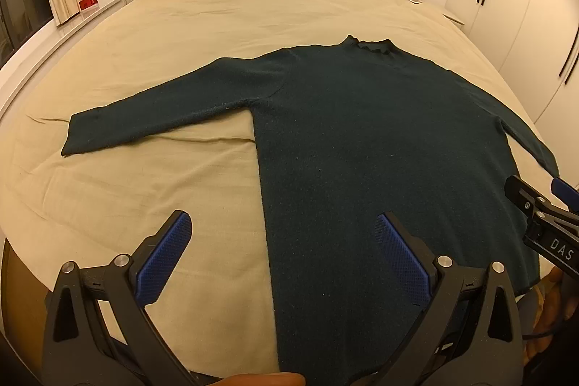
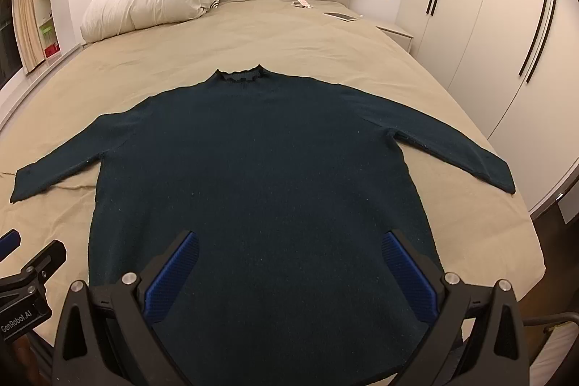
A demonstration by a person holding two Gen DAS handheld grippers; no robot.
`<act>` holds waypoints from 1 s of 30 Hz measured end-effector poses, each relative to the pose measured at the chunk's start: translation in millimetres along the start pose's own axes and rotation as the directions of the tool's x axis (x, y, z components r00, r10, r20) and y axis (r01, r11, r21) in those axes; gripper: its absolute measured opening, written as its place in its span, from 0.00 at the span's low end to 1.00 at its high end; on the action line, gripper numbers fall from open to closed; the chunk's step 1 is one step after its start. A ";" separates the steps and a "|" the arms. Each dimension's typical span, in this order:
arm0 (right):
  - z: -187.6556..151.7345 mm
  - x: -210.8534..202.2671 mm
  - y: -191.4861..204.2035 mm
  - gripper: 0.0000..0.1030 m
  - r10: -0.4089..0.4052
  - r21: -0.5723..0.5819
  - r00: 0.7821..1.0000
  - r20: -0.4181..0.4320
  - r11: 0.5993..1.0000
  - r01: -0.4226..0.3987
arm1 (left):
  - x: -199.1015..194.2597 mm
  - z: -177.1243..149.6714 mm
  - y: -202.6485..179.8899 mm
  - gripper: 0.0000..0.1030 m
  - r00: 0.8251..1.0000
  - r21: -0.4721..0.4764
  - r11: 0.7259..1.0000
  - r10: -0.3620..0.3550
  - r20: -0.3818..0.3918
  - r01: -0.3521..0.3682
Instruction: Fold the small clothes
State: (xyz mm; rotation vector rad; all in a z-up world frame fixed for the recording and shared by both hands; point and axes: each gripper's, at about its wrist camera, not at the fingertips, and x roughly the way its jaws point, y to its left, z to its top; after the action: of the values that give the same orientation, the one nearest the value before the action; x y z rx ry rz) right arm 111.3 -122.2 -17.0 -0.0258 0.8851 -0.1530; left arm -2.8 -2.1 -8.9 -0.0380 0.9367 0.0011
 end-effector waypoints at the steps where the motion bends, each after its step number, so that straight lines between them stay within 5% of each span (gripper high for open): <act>1: -0.9 0.0 0.8 1.00 -0.001 -0.001 1.000 0.001 1.000 0.001 | 0.2 0.6 0.7 1.00 1.000 0.000 1.000 -0.001 -0.002 0.001; 30: -3.4 3.2 3.3 1.00 -0.007 -0.007 1.000 -0.008 1.000 0.007 | -0.3 -0.7 4.5 1.00 1.000 -0.015 1.000 -0.007 -0.009 0.006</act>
State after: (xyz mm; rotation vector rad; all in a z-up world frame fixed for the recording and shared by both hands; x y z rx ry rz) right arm 111.0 -119.2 -21.9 -0.0345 0.8939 -0.1572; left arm -3.6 2.5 -9.2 -0.0549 0.9454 0.0020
